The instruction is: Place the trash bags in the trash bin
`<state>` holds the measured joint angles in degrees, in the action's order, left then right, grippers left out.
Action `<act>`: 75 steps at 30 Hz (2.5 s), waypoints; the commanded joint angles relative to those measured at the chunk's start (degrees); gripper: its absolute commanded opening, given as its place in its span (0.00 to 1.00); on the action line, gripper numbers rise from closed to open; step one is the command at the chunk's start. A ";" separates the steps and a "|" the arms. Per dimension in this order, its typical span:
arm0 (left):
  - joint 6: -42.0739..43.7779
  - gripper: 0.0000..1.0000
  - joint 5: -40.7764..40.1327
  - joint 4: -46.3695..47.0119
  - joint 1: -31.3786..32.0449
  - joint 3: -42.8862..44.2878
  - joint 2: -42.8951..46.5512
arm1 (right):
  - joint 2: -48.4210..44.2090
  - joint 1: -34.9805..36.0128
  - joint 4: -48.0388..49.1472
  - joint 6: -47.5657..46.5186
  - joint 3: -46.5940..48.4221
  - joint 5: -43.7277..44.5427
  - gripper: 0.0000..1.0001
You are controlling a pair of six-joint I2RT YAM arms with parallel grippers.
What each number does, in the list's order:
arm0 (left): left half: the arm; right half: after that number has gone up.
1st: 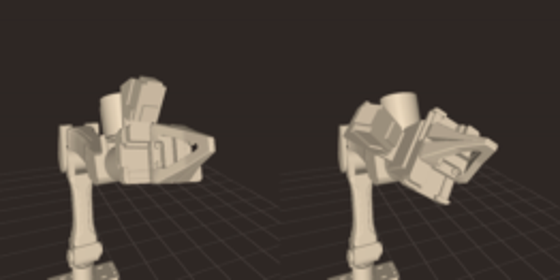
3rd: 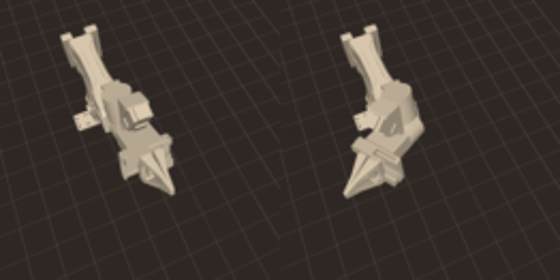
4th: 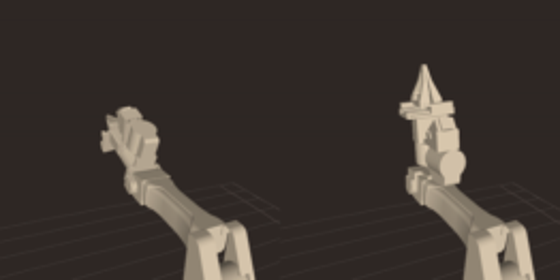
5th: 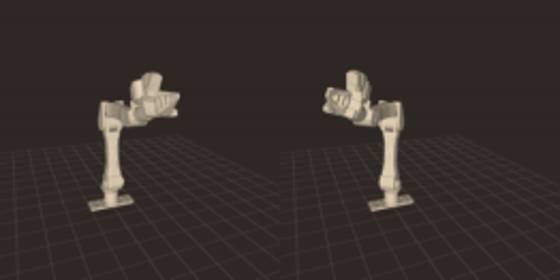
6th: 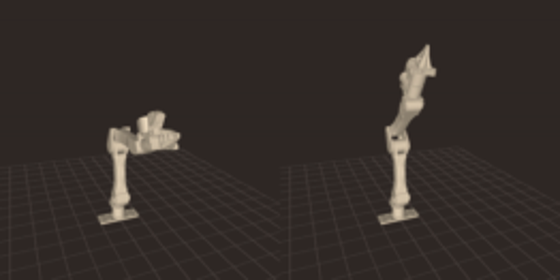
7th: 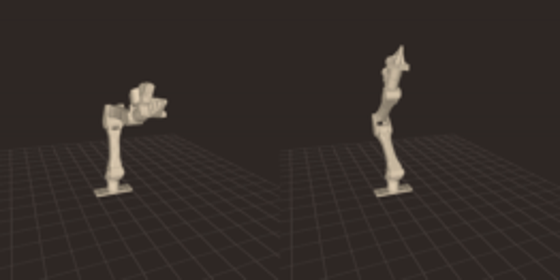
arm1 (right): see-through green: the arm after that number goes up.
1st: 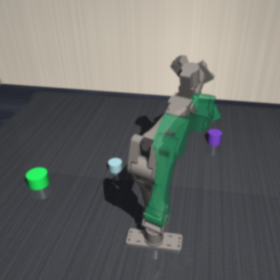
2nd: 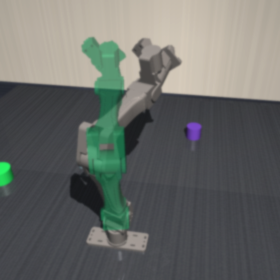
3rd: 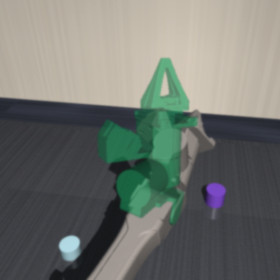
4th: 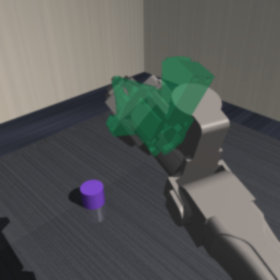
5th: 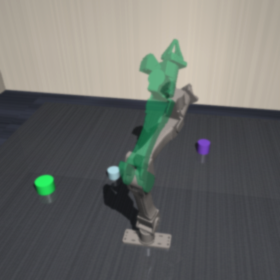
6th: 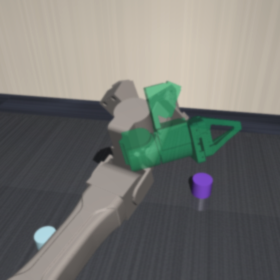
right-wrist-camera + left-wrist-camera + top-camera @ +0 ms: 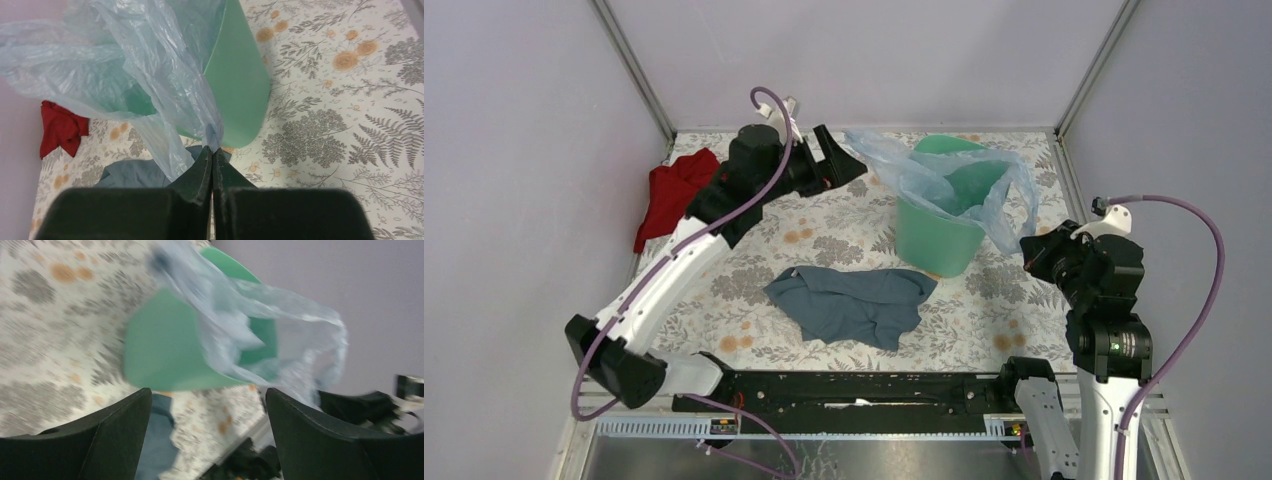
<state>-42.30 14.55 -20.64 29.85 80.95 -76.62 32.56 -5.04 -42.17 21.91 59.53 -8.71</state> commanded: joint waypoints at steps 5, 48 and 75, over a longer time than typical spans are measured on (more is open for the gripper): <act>-24.63 0.84 -15.65 -2.06 12.73 -0.71 6.21 | 0.38 3.33 0.04 0.07 2.63 0.83 0.00; 11.61 0.00 3.91 34.74 6.53 -15.72 -3.23 | -4.82 8.25 -15.14 2.40 5.83 26.45 0.00; -41.30 0.71 20.86 39.44 2.20 -26.67 11.97 | -11.55 8.23 -6.60 4.13 -1.63 4.87 0.00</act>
<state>-59.99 28.69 1.91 30.89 57.76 -62.59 21.82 2.90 -52.53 26.41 58.46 -2.83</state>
